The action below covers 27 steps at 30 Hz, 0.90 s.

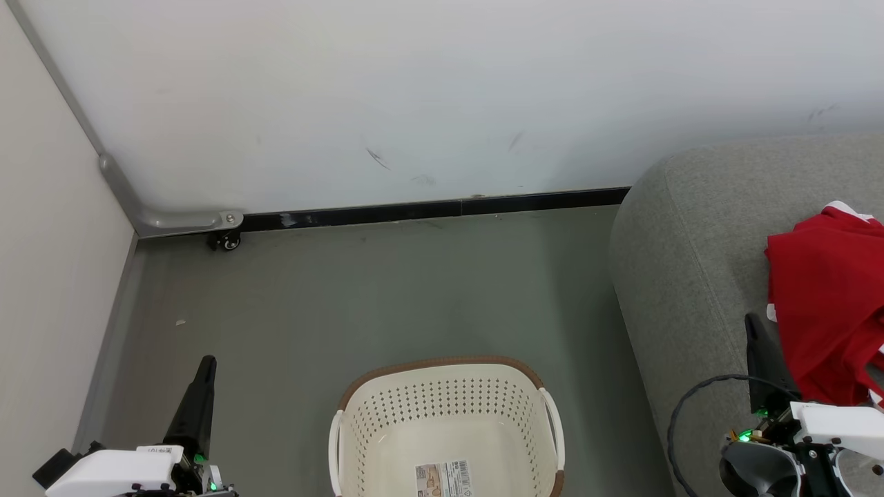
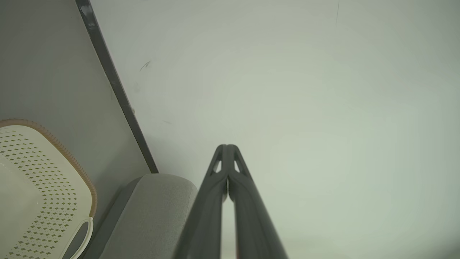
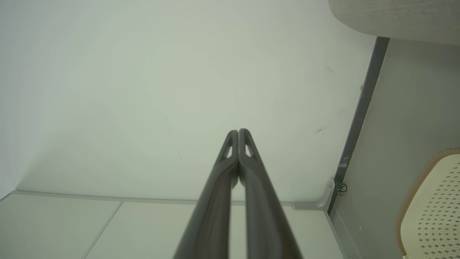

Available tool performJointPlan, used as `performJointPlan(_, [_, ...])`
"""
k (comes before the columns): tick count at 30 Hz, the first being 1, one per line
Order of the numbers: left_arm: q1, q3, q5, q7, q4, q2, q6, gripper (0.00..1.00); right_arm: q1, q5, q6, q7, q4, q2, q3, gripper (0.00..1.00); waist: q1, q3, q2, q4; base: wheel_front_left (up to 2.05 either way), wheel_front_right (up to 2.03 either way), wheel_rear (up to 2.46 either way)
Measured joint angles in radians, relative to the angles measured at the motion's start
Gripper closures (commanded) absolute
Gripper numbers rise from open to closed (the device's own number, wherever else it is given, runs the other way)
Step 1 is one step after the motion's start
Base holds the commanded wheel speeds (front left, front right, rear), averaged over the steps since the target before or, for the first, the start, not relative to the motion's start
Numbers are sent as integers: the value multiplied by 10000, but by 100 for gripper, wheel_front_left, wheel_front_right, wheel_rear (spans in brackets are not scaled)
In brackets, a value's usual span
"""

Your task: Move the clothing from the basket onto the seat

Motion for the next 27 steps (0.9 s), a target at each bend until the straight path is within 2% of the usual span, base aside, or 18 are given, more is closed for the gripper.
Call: performJointPlan(27, [0, -58, 0, -4, -50, 0, 0, 100, 0, 0, 0, 0, 2, 0, -6, 100, -1, 2, 0, 0, 0, 0, 0])
